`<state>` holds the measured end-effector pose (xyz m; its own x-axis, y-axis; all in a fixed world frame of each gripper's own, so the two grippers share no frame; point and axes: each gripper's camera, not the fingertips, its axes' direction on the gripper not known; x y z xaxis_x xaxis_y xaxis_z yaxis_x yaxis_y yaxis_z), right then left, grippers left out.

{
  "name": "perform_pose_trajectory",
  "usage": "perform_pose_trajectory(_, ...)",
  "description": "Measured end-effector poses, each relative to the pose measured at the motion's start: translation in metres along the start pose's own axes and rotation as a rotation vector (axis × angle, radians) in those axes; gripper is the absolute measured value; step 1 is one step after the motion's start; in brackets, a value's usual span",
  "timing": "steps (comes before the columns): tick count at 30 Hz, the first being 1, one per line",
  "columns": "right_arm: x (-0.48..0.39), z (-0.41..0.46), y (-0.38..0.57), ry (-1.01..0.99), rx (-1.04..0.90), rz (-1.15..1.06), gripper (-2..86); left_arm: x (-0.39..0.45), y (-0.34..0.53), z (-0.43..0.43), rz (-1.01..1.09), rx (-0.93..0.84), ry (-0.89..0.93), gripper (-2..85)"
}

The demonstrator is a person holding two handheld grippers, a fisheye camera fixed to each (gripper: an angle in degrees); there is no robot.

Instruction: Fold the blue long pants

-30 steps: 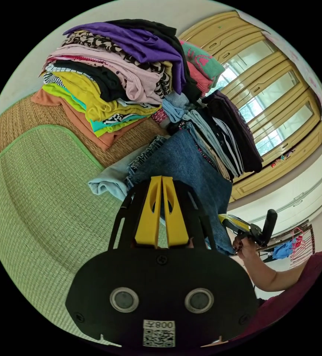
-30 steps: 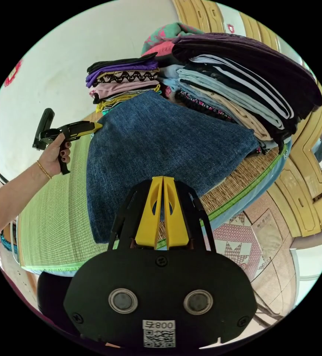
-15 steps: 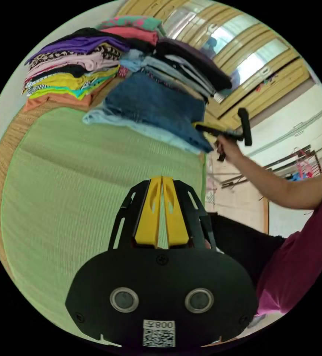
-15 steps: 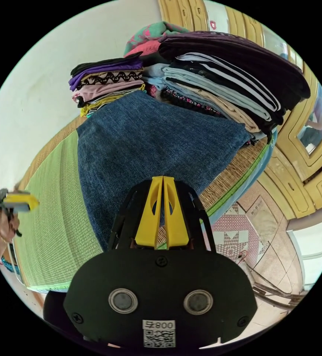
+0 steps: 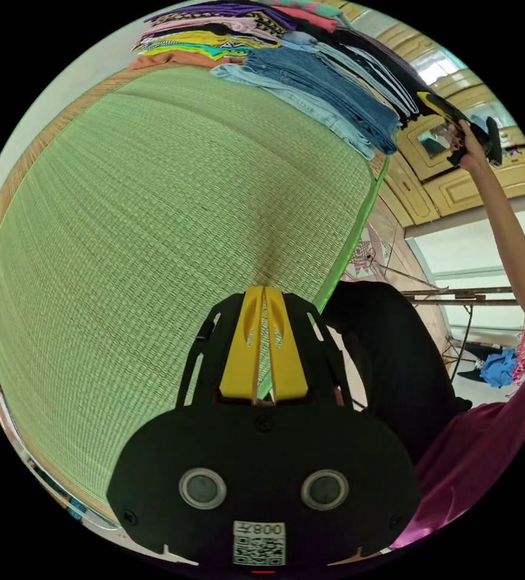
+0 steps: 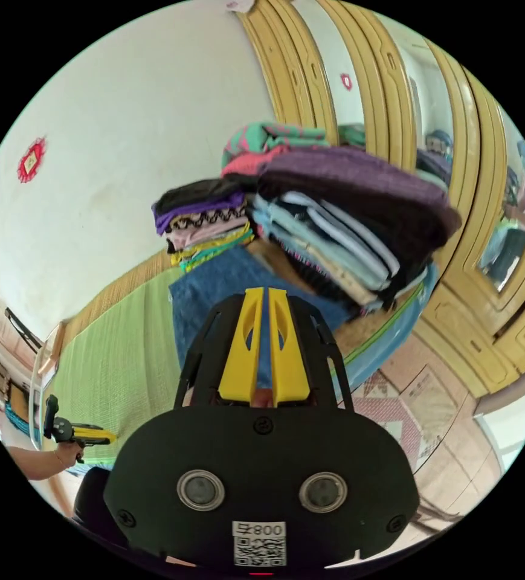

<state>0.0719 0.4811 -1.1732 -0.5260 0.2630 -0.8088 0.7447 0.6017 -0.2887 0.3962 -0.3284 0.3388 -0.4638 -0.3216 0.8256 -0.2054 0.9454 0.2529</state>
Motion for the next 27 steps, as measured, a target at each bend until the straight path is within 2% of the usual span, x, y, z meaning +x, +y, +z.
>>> perform_pose_trajectory(4, 0.036, -0.001, -0.067, 0.055, 0.054, -0.077, 8.4, -0.016, 0.034, -0.003, -0.051, 0.008, 0.068, 0.4)
perform_pose_trajectory(11, 0.091, 0.052, -0.182, 0.269, 0.081, -0.179, 8.6, -0.019, 0.093, -0.011, -0.017, 0.011, 0.047, 2.4)
perform_pose_trajectory(14, 0.121, 0.090, -0.214, 0.286, 0.019, -0.183, 8.8, -0.020, 0.119, -0.015, 0.007, -0.010, -0.049, 2.0)
perform_pose_trajectory(18, 0.165, 0.144, -0.232, 0.399, -0.079, -0.202, 8.6, -0.028, 0.155, -0.020, 0.012, -0.006, -0.068, 1.7)
perform_pose_trajectory(22, 0.203, 0.155, -0.235, 0.397, -0.029, -0.192, 5.4, -0.038, 0.201, -0.026, 0.010, -0.003, -0.114, 1.8)
perform_pose_trajectory(27, 0.277, 0.146, -0.249, 0.226, 0.002, -0.058, 1.5, -0.054, 0.260, -0.035, -0.004, 0.014, -0.150, 1.9)
